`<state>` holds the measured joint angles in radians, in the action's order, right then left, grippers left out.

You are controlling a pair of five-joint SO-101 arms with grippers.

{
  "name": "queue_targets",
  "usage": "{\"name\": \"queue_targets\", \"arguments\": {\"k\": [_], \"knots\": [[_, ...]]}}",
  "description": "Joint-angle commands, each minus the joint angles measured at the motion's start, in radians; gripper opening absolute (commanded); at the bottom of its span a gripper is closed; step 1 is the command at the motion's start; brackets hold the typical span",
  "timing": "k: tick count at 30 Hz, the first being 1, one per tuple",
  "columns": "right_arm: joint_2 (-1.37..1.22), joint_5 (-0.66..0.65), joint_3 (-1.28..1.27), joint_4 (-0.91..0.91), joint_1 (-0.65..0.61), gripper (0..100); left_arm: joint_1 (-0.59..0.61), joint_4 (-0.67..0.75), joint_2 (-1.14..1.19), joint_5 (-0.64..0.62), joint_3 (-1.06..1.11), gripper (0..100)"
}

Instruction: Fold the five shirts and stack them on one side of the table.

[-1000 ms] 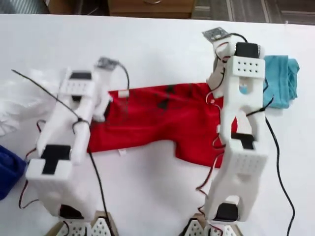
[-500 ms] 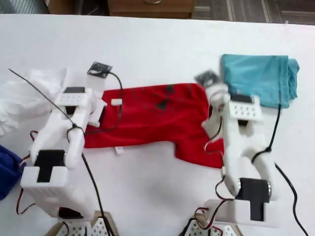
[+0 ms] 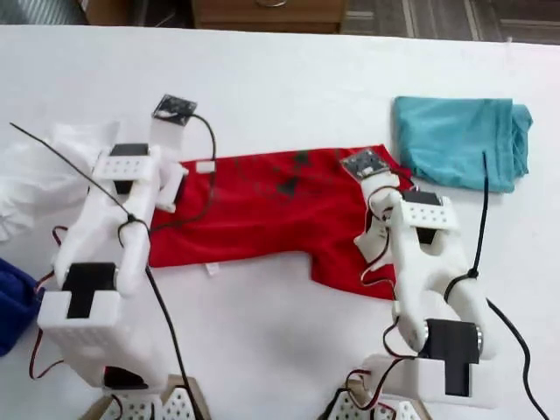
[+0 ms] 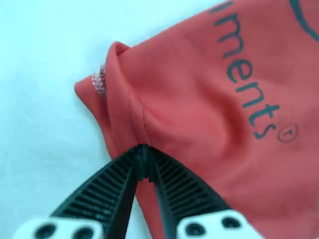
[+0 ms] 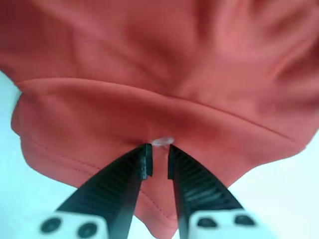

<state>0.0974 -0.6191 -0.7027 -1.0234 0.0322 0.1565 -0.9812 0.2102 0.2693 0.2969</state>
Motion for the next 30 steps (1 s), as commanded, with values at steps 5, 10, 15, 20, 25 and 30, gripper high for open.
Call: {"name": "queue_targets", "arguments": {"k": [5,10,15,20,25,30], "knots": [[0.099,-0.009,0.002,0.013,0.01,6.3,0.015,-0.175,-0.017,0.002,-0.044,7],[0.14,-0.008,0.002,0.013,0.008,6.3,0.031,-0.344,-0.009,0.006,-0.068,25],[0.171,-0.009,0.002,0.015,0.008,6.3,0.041,-0.272,-0.005,0.006,-0.056,23],[0.194,-0.009,0.002,0.015,0.008,6.3,0.052,-0.242,0.058,0.008,-0.068,23],[0.199,-0.009,0.002,0.015,0.008,6.3,0.077,-0.198,0.163,0.009,-0.074,14],[0.191,-0.011,0.002,0.016,0.008,6.3,0.035,-0.27,0.14,0.005,-0.136,4]]}}
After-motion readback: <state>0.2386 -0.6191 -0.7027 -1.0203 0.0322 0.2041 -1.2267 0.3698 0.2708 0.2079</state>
